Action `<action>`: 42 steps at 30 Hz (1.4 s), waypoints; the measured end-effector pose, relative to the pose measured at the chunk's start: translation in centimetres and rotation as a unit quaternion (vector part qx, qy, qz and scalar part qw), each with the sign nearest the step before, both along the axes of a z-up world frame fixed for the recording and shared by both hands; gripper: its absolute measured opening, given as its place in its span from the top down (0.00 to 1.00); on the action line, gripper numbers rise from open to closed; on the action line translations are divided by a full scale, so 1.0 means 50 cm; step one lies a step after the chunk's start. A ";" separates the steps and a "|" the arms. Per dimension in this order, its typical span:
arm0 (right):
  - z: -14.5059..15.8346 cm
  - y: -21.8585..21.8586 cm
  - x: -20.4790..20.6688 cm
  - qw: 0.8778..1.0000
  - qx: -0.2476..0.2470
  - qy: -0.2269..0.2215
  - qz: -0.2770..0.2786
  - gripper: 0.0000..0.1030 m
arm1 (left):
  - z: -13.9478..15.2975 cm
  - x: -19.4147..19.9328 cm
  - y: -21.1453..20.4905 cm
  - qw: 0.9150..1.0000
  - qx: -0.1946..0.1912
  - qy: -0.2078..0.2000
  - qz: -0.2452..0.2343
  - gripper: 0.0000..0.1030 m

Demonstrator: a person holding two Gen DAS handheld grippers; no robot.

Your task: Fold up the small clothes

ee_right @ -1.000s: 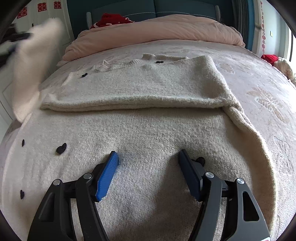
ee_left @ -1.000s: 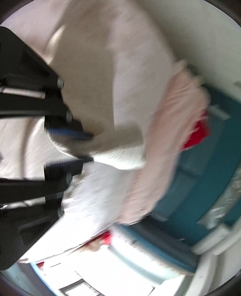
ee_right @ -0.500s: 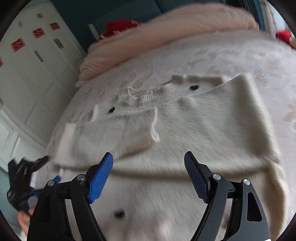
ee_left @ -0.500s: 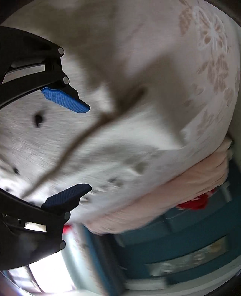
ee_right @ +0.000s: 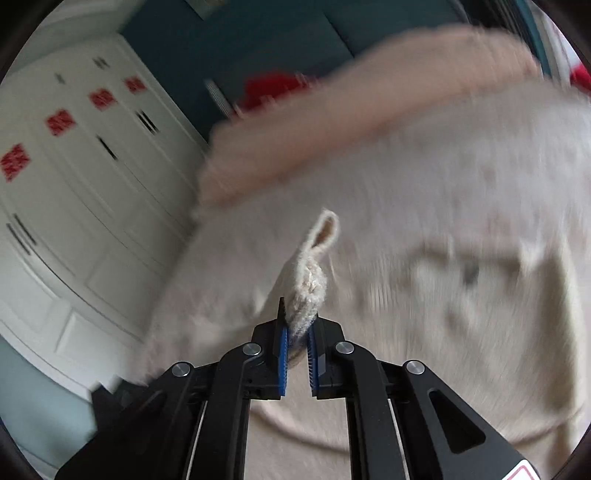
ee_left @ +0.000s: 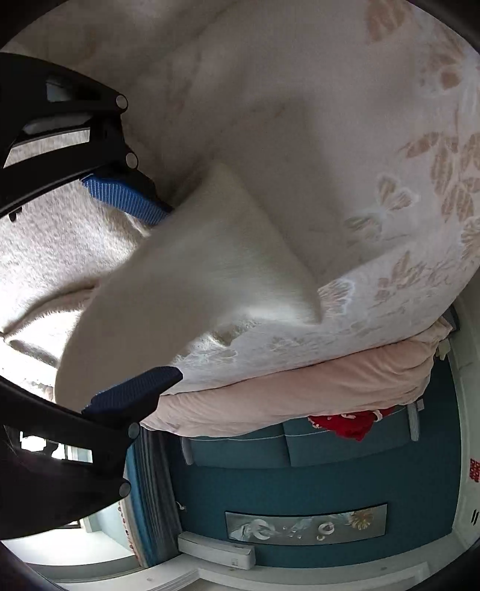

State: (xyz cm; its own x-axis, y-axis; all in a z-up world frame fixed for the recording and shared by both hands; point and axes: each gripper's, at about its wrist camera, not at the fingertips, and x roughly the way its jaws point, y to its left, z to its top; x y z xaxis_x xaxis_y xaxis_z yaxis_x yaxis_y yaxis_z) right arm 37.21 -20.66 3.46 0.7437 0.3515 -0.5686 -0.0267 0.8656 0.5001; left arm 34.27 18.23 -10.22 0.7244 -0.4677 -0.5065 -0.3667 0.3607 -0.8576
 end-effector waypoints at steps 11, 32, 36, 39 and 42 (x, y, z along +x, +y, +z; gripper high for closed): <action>-0.177 -0.249 -0.052 0.985 -0.063 0.128 -0.095 0.92 | -0.027 0.045 -0.106 0.989 0.125 0.059 -0.050 0.83; -0.202 -0.297 -0.521 0.978 -0.031 0.184 -0.095 0.40 | 0.078 -0.272 -0.018 0.938 0.308 0.026 -0.160 0.20; -0.249 -0.260 -0.665 0.971 0.007 0.229 -0.073 0.39 | 0.032 -0.437 0.033 0.951 0.251 0.064 -0.169 0.17; -0.266 -0.220 -0.698 0.973 0.037 0.217 -0.068 0.30 | 0.028 -0.502 0.019 0.956 0.233 0.049 -0.171 0.10; -0.268 -0.187 -0.676 0.977 0.039 0.199 -0.061 0.25 | 0.024 -0.511 -0.020 0.958 0.219 0.042 -0.182 0.07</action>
